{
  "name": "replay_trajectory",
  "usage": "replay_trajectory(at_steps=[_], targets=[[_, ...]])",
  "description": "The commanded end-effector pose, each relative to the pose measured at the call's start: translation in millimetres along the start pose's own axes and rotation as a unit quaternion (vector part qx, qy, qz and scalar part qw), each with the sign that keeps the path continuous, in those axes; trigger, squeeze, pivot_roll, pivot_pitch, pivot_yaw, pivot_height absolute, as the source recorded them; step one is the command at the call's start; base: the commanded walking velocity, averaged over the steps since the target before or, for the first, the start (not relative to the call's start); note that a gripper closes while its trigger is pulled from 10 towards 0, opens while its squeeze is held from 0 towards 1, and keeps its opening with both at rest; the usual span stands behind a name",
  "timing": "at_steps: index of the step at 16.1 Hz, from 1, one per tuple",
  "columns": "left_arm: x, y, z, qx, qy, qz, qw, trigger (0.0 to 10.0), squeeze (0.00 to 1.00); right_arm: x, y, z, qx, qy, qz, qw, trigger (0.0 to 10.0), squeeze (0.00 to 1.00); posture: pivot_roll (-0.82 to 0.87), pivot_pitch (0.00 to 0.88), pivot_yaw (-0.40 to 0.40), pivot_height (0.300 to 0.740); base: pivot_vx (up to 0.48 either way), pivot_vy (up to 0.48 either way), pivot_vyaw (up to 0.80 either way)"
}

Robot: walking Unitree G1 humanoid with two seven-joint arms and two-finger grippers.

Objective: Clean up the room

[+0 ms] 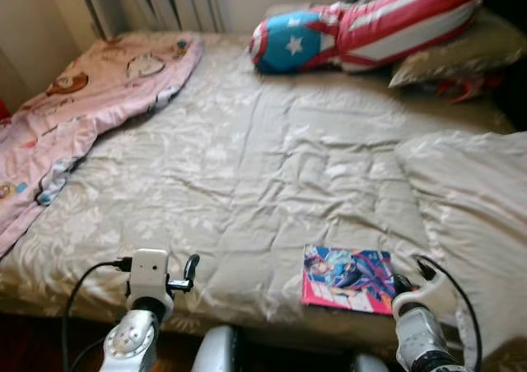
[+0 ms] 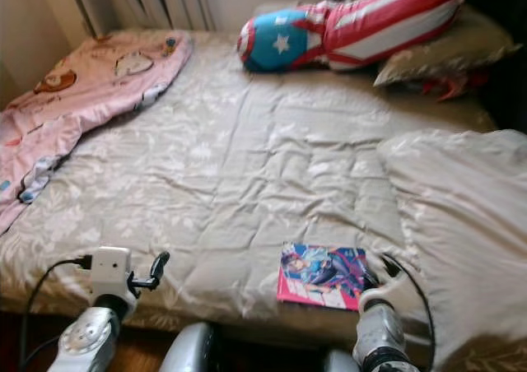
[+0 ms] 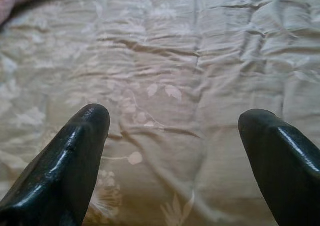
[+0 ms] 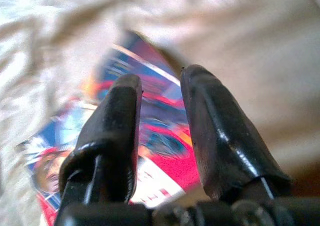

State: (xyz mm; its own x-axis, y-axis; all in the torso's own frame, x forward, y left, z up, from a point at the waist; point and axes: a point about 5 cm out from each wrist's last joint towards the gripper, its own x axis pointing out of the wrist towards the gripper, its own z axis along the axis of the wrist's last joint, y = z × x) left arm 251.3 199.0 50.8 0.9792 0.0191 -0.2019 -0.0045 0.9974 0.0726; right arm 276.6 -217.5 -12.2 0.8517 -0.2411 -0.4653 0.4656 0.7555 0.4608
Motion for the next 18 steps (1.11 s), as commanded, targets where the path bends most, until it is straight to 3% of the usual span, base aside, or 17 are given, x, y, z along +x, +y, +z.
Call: replay_trajectory(at_steps=[1,3,7,8,10,14,15,16,18], targets=[[4.4,3.4,-7,-0.015,0.007,0.010,1.000,10.0,0.00,-1.5,6.2,4,-0.039,-0.028,0.051,0.998,10.0,0.00,0.06,0.000,0.030,0.629,0.000,0.000,0.00],[13.0,-0.8,-21,-0.016,0.032,0.006,0.999,10.0,0.00,-7.1,-5.4,-2,-0.086,-0.025,0.048,0.995,10.0,0.00,0.01,0.000,0.025,0.648,0.000,0.000,0.00],[19.4,-7.5,-50,-0.030,0.093,0.015,0.995,10.0,0.00,-23.8,-30.5,-33,-0.102,0.031,0.031,0.994,10.0,0.00,-0.03,0.000,0.022,0.683,0.000,0.000,0.00],[16.8,-7.3,-62,-0.035,0.121,0.021,0.992,10.0,0.00,-30.9,-34.3,-50,-0.129,0.066,0.030,0.989,10.0,0.00,-0.05,0.000,0.025,0.698,0.000,0.000,0.00],[13.8,-9.0,-75,-0.035,0.155,0.026,0.987,10.0,0.00,-37.3,-38.0,-63,-0.141,0.095,0.025,0.985,10.0,0.00,-0.06,0.000,0.022,0.723,0.000,0.000,0.00],[3.2,-5.7,-96,-0.038,0.208,0.046,0.976,10.0,0.00,-40.6,-39.4,-73,-0.148,0.131,0.012,0.980,10.0,0.00,-0.08,0.000,0.015,0.740,0.000,0.000,0.00],[0.5,-6.8,-100,-0.032,0.222,0.040,0.974,10.0,0.00,-41.9,-40.8,-76,-0.171,0.145,0.008,0.974,10.0,0.00,-0.09,0.000,0.016,0.740,0.000,0.000,0.00],[-5.6,-6.6,-108,-0.032,0.245,0.046,0.968,10.0,0.00,-45.4,-45.0,-82,-0.204,0.167,0.004,0.964,10.0,0.00,-0.09,0.000,0.014,0.740,0.000,0.000,0.00],[-21.2,-4.7,-124,-0.026,0.286,0.055,0.956,10.0,0.00,-51.3,-52.3,-88,-0.211,0.183,-0.007,0.960,10.0,0.00,-0.08,0.000,0.005,0.740,0.000,0.000,0.00]])
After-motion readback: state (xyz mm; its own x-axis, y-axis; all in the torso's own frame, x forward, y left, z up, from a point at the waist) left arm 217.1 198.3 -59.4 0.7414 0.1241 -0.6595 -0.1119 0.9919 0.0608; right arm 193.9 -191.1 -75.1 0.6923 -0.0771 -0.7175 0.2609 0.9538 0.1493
